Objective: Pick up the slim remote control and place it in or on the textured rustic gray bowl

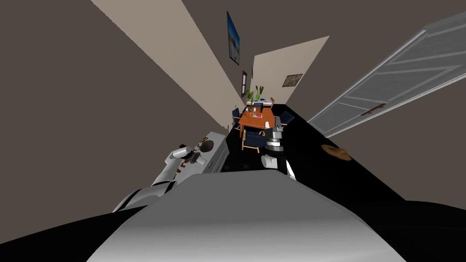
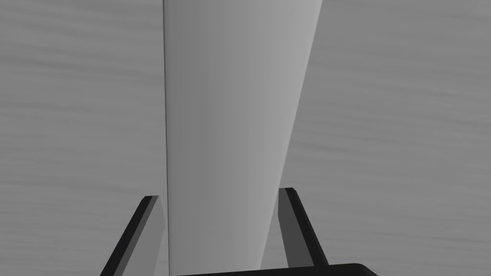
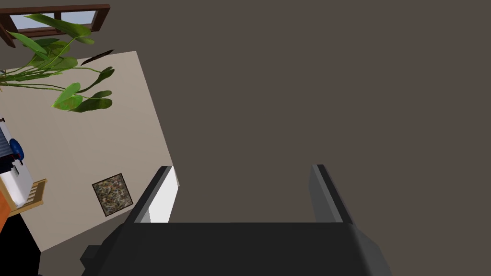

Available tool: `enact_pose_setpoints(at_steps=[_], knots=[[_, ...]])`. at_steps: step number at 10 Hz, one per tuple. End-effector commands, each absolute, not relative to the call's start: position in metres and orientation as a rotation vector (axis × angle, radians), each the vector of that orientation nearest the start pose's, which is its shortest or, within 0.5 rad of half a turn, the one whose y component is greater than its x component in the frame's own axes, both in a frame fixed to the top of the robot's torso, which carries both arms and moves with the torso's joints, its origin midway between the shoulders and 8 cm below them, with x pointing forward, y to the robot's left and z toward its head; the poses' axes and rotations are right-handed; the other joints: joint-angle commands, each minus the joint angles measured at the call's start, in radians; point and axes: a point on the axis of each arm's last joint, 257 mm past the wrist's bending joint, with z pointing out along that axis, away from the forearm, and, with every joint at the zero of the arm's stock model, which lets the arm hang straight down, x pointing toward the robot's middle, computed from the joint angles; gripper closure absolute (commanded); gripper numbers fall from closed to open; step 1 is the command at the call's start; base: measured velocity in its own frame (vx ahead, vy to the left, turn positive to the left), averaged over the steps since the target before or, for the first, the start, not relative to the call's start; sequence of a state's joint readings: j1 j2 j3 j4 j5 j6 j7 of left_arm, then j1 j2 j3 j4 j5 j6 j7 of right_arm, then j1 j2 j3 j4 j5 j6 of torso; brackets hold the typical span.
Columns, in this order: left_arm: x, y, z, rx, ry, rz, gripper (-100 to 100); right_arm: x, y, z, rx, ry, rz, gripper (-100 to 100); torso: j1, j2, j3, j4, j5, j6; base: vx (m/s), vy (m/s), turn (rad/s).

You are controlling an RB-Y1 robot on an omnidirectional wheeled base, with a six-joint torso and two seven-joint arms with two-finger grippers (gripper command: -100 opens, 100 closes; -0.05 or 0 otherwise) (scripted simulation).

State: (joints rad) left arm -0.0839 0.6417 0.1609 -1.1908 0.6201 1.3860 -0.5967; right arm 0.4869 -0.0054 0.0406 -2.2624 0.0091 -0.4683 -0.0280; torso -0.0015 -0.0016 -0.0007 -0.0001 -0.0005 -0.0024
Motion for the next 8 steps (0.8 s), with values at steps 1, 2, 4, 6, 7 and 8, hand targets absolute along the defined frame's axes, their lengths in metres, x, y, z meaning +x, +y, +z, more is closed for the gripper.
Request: enact_pose_setpoints(at_steps=[1, 2, 4, 6, 7, 8], knots=[[0.296, 0.489, -0.451, -1.869, 2.466, -0.022, 100, 0.356, -0.264, 0.014, 0.695, 0.641, 1.360, 0, 0.000, 0.000, 0.000, 0.000, 0.000, 0.000, 0.002, -0.008, 0.010], [0.296, 0.489, -0.450, -1.870, 2.467, -0.021, 0, 0.356, -0.264, 0.014, 0.695, 0.641, 1.360, 0, 0.001, 0.000, 0.000, 0.000, 0.000, 0.000, 0.000, 0.000, 0.000], [0.317, 0.511, -0.423, -1.833, 2.410, -0.022, 100, 0.356, -0.264, 0.014, 0.695, 0.641, 1.360, 0, 0.001, 0.002, 0.001, 0.001, -0.001, -0.001, -0.028, -0.005, 0.077], [0.322, 0.538, -0.397, -1.834, 2.356, 0.010, 100, 0.356, -0.264, 0.014, 0.695, 0.641, 1.360, 0, 0.000, 0.002, 0.002, 0.002, -0.001, -0.001, 0.022, -0.037, 0.092], [0.317, 0.548, -0.389, -1.850, 2.340, 0.032, 100, 0.356, -0.264, 0.014, 0.695, 0.641, 1.360, 0, -0.002, 0.001, 0.001, 0.002, -0.002, -0.002, 0.104, -0.079, 0.147], [0.310, 0.556, -0.384, -1.870, 2.329, 0.055, 100, 0.356, -0.264, 0.014, 0.695, 0.641, 1.360, 0, -0.004, -0.003, 0.000, 0.001, -0.002, -0.002, 0.151, -0.087, 0.119]])
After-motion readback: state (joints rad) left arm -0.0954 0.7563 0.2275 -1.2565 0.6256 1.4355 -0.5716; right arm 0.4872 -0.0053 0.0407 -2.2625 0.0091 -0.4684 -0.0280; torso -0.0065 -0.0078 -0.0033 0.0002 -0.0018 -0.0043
